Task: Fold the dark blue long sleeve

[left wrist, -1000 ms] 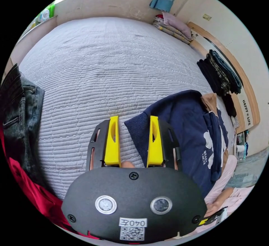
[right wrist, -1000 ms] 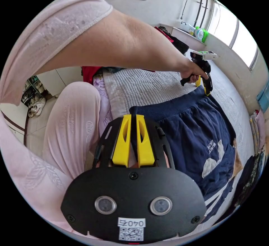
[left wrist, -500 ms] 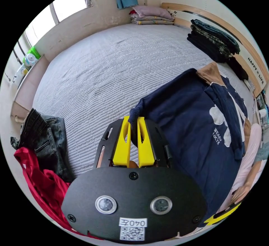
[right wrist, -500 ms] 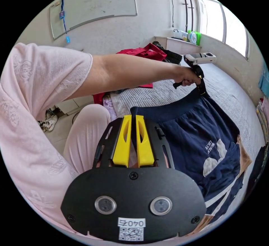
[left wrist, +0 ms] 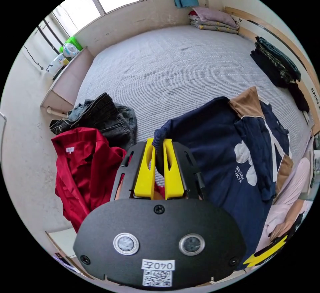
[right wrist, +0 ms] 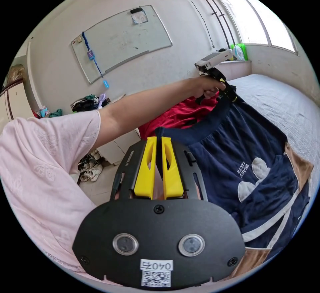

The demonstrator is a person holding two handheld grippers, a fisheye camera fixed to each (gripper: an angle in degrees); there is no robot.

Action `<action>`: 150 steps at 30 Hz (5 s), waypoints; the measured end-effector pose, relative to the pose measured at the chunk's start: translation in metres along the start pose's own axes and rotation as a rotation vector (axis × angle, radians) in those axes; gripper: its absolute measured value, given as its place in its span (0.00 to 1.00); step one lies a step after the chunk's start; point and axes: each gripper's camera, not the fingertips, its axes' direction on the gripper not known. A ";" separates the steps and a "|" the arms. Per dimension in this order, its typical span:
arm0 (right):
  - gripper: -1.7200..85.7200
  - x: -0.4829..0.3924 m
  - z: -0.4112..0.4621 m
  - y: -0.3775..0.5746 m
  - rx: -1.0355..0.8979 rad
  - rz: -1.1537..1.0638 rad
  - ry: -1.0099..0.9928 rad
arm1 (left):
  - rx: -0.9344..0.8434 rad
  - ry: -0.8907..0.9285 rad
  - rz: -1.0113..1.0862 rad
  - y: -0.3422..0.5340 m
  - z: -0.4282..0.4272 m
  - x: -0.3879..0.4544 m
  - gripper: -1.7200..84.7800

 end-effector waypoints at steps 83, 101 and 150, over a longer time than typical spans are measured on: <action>0.03 0.178 -0.306 -0.022 -0.376 0.615 0.578 | 0.048 0.060 0.692 0.327 -0.037 0.543 0.01; 0.08 0.327 -0.299 -0.178 -0.310 0.709 0.531 | 0.251 0.148 0.849 0.292 -0.032 0.612 0.01; 0.01 0.332 -0.202 -0.250 -0.500 0.576 0.701 | 0.258 0.642 0.706 0.263 -0.030 0.490 0.01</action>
